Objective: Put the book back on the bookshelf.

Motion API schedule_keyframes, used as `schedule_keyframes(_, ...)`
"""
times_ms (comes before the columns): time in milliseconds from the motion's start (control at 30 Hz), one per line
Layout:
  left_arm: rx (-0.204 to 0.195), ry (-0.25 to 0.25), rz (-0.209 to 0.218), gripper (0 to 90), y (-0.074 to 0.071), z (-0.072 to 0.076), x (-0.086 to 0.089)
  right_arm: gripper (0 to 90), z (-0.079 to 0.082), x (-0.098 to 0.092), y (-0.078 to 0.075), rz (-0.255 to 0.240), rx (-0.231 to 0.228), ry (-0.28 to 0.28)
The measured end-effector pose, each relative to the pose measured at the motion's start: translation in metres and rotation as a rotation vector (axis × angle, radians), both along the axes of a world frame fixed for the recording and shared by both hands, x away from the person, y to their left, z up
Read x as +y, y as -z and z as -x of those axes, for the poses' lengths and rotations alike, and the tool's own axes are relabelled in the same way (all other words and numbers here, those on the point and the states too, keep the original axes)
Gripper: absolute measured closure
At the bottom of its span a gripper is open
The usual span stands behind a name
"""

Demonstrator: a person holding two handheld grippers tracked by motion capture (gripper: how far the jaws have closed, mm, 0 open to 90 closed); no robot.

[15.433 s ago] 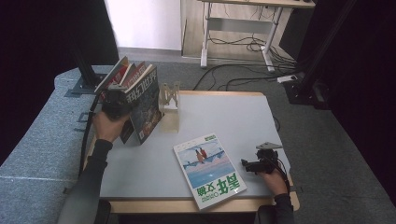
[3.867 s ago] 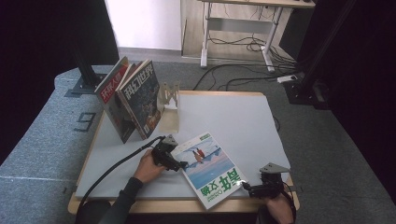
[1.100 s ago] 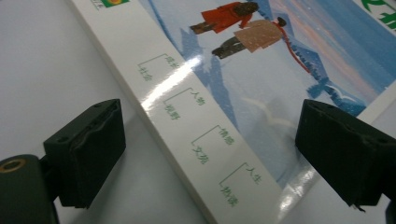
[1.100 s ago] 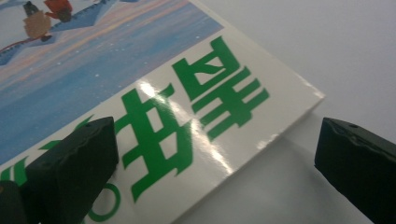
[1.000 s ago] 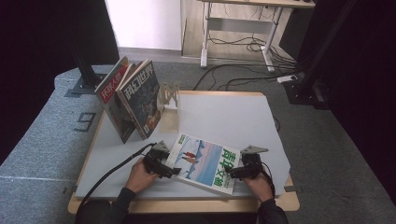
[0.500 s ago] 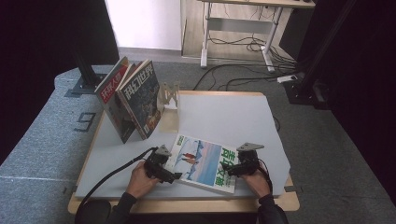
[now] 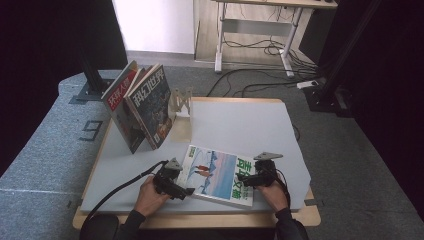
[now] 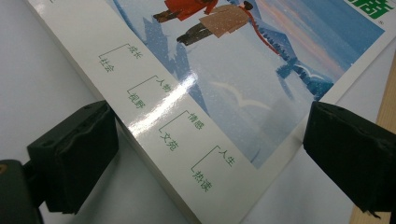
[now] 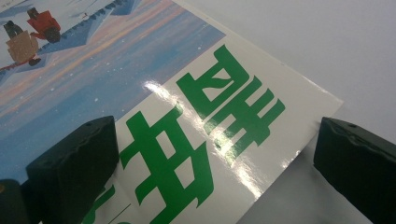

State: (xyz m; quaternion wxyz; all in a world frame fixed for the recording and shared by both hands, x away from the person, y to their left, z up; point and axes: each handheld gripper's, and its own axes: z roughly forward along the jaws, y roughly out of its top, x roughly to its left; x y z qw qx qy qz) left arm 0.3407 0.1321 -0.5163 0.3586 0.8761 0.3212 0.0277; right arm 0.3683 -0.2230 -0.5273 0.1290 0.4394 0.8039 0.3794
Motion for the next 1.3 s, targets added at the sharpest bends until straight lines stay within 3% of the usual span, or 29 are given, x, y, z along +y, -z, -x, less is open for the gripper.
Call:
schedule_keyframes(333,0.016,0.013,0.036,3.6,0.001,0.013,0.002,0.0,-0.009,0.0,0.002,-0.01,-0.012,-0.03)
schedule_keyframes(633,0.049,0.08,0.03,3.4,-0.002,0.031,0.001,0.0,-0.03,0.009,0.001,-0.006,-0.006,-0.046)
schedule_keyframes(767,0.058,0.113,0.034,5.2,-0.004,0.028,0.004,0.0,-0.034,0.011,0.001,-0.01,-0.011,-0.056)
schedule_keyframes(867,0.013,0.095,0.037,9.3,-0.008,0.02,0.008,0.0,-0.031,0.01,0.002,-0.015,-0.019,-0.043)
schedule_keyframes(1000,-0.083,0.066,-0.024,7.6,-0.008,0.008,0.01,0.0,-0.023,0.008,-0.001,0.021,-0.036,-0.04)
schedule_keyframes(1300,-0.126,0.017,-0.014,5.1,-0.008,-0.03,0.01,0.0,0.004,0.002,-0.003,0.045,-0.05,-0.063)
